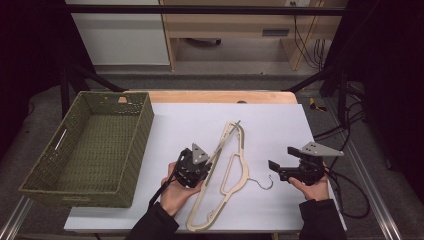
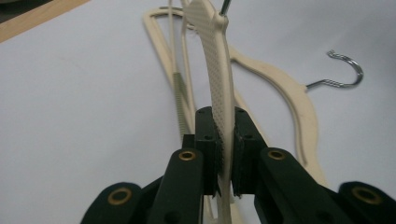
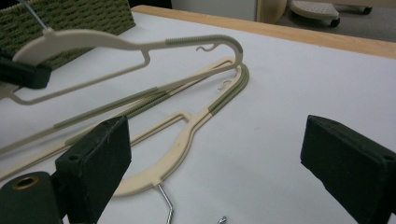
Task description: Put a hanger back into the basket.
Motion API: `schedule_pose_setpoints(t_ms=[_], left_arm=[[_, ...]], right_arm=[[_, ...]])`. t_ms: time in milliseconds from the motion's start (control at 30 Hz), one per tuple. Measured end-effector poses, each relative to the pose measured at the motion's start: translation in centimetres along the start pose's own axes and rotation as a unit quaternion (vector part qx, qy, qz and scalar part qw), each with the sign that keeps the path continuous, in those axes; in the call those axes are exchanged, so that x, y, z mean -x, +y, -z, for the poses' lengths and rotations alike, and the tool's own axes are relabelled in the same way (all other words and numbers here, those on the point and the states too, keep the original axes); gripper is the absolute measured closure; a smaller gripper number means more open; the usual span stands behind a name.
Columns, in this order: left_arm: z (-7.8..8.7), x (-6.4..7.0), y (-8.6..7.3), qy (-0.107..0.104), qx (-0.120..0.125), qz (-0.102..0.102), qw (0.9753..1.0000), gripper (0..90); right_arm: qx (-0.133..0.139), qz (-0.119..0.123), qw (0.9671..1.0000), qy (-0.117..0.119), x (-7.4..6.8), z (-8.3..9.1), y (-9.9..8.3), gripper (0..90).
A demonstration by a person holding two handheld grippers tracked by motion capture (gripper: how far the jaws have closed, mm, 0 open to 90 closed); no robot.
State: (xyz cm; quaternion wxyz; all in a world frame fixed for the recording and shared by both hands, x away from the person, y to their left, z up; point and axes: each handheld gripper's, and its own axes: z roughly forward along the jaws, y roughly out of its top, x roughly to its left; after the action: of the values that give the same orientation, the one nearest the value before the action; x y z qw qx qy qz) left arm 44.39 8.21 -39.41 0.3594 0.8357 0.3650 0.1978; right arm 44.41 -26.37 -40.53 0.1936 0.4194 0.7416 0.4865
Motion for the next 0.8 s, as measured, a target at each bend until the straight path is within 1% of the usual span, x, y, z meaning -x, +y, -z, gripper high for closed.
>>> schedule_pose_setpoints(t_ms=[67, 100, 133, 200, 233, 267, 300, 333, 400, 433, 467, 500, 533, 567, 600, 700, 733, 767, 800], left_arm=[[0.2, -0.6, -0.2, 0.013, 0.002, 0.009, 0.9999, 85.4], [0.3, -1.2, -0.3, 0.017, 0.007, 0.019, 0.9997, 85.6], [0.3, -1.2, -0.3, 0.017, 0.007, 0.019, 0.9997, 85.7], [0.5, -2.0, -0.5, 0.013, 0.016, 0.034, 0.9992, 85.8], [0.7, -2.2, -0.5, 0.010, 0.020, 0.038, 0.9990, 85.8], [1.0, -2.3, -0.5, 0.008, 0.029, 0.041, 0.9987, 85.8], [1.0, -2.3, -0.5, 0.008, 0.029, 0.041, 0.9987, 85.8], [1.7, -2.6, -0.5, 0.004, 0.036, 0.042, 0.9985, 85.8], [2.6, -2.9, -0.3, -0.001, 0.044, 0.039, 0.9983, 85.8], [2.6, -2.9, -0.3, -0.001, 0.044, 0.039, 0.9983, 85.8], [3.1, -3.0, -0.2, -0.004, 0.048, 0.038, 0.9981, 85.8], [4.2, -3.2, 0.2, -0.005, 0.061, 0.035, 0.9975, 85.8], [4.2, -3.2, 0.2, -0.005, 0.061, 0.035, 0.9975, 85.9], [4.7, -3.3, 0.4, -0.007, 0.069, 0.036, 0.9969, 85.9], [5.4, -3.5, 0.7, -0.008, 0.071, 0.030, 0.9970, 85.9], [7.2, -3.7, 1.4, -0.021, 0.087, 0.012, 0.9959, 85.8], [7.6, -3.9, 1.6, -0.026, 0.088, 0.010, 0.9957, 85.8], [8.7, -4.3, 2.1, -0.034, 0.094, 0.008, 0.9950, 85.8], [9.2, -4.5, 2.3, -0.036, 0.097, 0.008, 0.9946, 85.8]], right_arm=[[-0.002, 0.003, 1.0000, 0.001, -0.1, -0.2, -0.1, 9.2], [-0.003, 0.003, 1.0000, 0.003, -0.1, -0.2, -0.1, 9.2], [-0.001, 0.001, 1.0000, 0.004, -0.2, -0.2, -0.1, 9.2], [0.002, -0.002, 1.0000, 0.004, -0.2, -0.1, -0.1, 9.1], [0.001, -0.002, 1.0000, 0.005, -0.2, -0.1, -0.1, 9.2], [0.000, 0.000, 1.0000, 0.007, -0.2, -0.1, -0.1, 9.1], [0.000, 0.000, 1.0000, 0.007, -0.2, -0.1, -0.1, 9.1], [0.001, 0.004, 1.0000, 0.008, -0.2, 0.0, -0.1, 9.1], [0.004, 0.000, 0.9999, 0.011, -0.2, 0.1, -0.1, 8.6], [0.004, 0.000, 0.9999, 0.011, -0.2, 0.1, -0.1, 8.6], [0.007, 0.002, 0.9999, 0.010, -0.3, 0.2, 0.0, 7.2], [0.011, 0.002, 0.9999, 0.010, -0.3, 0.3, 0.0, 6.4], [0.011, 0.002, 0.9999, 0.010, -0.3, 0.3, 0.0, 6.4], [0.014, 0.002, 0.9998, 0.010, -0.5, 0.4, 0.1, 5.6], [0.014, 0.006, 0.9998, 0.012, -0.5, 0.5, 0.2, 4.9], [0.019, 0.010, 0.9997, 0.012, -0.6, 0.6, 0.2, 4.3], [0.021, 0.012, 0.9996, 0.014, -0.7, 0.7, 0.3, 4.0], [0.024, 0.012, 0.9996, 0.014, -0.7, 0.8, 0.3, 4.0], [0.024, 0.012, 0.9995, 0.015, -0.7, 0.9, 0.4, 3.9]])
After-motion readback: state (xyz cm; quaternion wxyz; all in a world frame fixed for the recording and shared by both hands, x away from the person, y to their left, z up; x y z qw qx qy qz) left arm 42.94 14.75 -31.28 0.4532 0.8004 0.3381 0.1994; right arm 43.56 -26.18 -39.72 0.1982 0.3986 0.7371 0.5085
